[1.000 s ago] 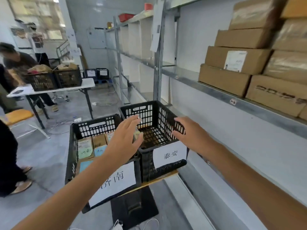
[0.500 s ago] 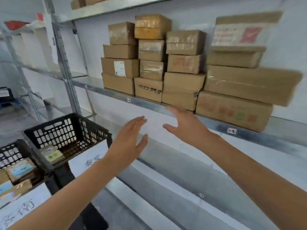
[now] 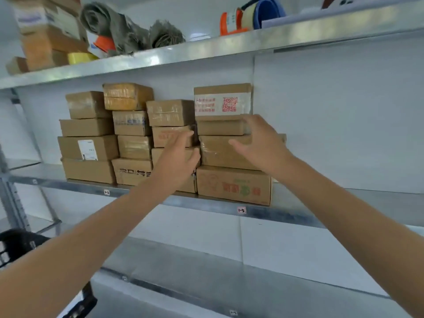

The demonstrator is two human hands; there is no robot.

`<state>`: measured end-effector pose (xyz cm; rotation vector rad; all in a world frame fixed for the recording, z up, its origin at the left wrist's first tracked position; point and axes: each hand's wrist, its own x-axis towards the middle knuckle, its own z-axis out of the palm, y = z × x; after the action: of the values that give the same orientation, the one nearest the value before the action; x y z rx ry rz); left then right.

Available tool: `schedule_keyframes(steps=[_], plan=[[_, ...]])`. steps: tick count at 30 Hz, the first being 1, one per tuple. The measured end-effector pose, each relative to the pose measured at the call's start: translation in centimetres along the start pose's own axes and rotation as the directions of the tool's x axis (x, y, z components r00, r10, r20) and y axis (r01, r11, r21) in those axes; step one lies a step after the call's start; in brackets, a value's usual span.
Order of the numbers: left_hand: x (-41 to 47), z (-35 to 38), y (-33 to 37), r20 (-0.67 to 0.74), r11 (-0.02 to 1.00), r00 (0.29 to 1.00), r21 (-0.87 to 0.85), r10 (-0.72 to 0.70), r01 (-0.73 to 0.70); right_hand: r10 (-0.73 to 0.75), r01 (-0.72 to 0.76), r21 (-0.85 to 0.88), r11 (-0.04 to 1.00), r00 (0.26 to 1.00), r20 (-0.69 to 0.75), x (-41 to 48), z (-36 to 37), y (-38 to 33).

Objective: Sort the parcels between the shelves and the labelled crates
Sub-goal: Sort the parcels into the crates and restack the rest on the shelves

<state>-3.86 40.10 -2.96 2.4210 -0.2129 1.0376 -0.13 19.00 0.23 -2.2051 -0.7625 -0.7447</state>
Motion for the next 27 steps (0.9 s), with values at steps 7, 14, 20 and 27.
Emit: schedule_keyframes(steps=[7, 14, 20, 27], plan=[[7.2, 1.6, 1.2, -0.073, 0.954, 0.973, -0.224, -0.220, 0.199, 0.155, -0.153, 0.109, 0.982, 0.988, -0.011, 6.1, -2.9, 1.1], [10.2, 2.4, 2.8, -0.067, 0.817, 0.948, -0.529, -0.311, 0.231, 0.206, -0.232, 0.326, 0.916, 0.972, 0.115, 7.9, 0.3, 2.6], [7.4, 0.2, 3.9, -0.195, 0.663, 0.927, -0.745, -0.321, 0.073, 0.124, -0.063, 0.557, 0.828, 0.990, -0.072, 5.8, -0.5, 1.6], [-0.8, -2.3, 5.0, -0.364, 0.530, 0.874, -0.834, -0.322, -0.151, 0.039, 0.159, 0.694, 0.702, 0.965, -0.261, -2.5, -1.2, -1.6]])
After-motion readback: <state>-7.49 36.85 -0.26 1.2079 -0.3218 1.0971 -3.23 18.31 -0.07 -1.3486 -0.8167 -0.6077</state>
